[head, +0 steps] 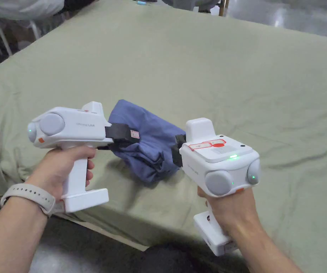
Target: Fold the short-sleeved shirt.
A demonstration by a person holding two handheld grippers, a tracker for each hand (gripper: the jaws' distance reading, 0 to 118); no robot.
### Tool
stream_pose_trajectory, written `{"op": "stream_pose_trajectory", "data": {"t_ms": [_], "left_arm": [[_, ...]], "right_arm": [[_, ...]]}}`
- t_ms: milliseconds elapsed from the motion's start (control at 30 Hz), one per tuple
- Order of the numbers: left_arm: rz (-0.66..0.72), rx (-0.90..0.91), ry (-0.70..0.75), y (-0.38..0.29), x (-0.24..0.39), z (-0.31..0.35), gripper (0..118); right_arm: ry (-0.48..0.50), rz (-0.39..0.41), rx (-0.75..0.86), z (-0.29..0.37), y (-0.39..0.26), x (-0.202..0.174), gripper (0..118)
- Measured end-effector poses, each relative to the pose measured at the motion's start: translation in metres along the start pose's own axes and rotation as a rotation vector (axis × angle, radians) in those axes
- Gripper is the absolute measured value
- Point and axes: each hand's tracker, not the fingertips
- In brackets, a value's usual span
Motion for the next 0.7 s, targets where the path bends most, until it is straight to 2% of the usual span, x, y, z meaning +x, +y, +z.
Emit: {"op": "stream_pose_trajectory", "data": {"t_ms": [233, 400, 500, 533, 567, 600, 633, 700], "left_arm": [[-0.016, -0.021, 0.058, 0.061, -0.088, 0.033, 30], [0.022, -0.040, 0.039, 0.052, -0.106, 0.021, 33], [0.066, 0.023, 0.023, 0.050, -0.111, 0.026, 74], [0.046, 0.069, 0.080, 0.054, -0.111, 0.032, 79], [0.026, 0.105, 0.161, 0.059, -0.110, 0.040, 79], [0.010, 0.153, 0.232, 0.062, -0.108, 0.052, 93], [-0.012, 0.196, 0.288, 0.064, -0.105, 0.064, 99], [-0.033, 0.271, 0.395, 0.064, -0.093, 0.088, 92]], "right_arm": [[0.051, 0.039, -0.007, -0.047, 0.030, -0.053, 0], [0.069, 0.036, -0.010, -0.056, 0.036, -0.063, 0], [0.074, 0.046, -0.015, -0.057, 0.037, -0.061, 0], [0.072, 0.051, -0.016, -0.056, 0.036, -0.059, 0], [0.070, 0.053, -0.017, -0.055, 0.037, -0.057, 0], [0.069, 0.054, -0.016, -0.053, 0.038, -0.055, 0], [0.067, 0.051, -0.013, -0.051, 0.038, -0.052, 0], [0.056, 0.046, -0.003, -0.044, 0.037, -0.046, 0]]}}
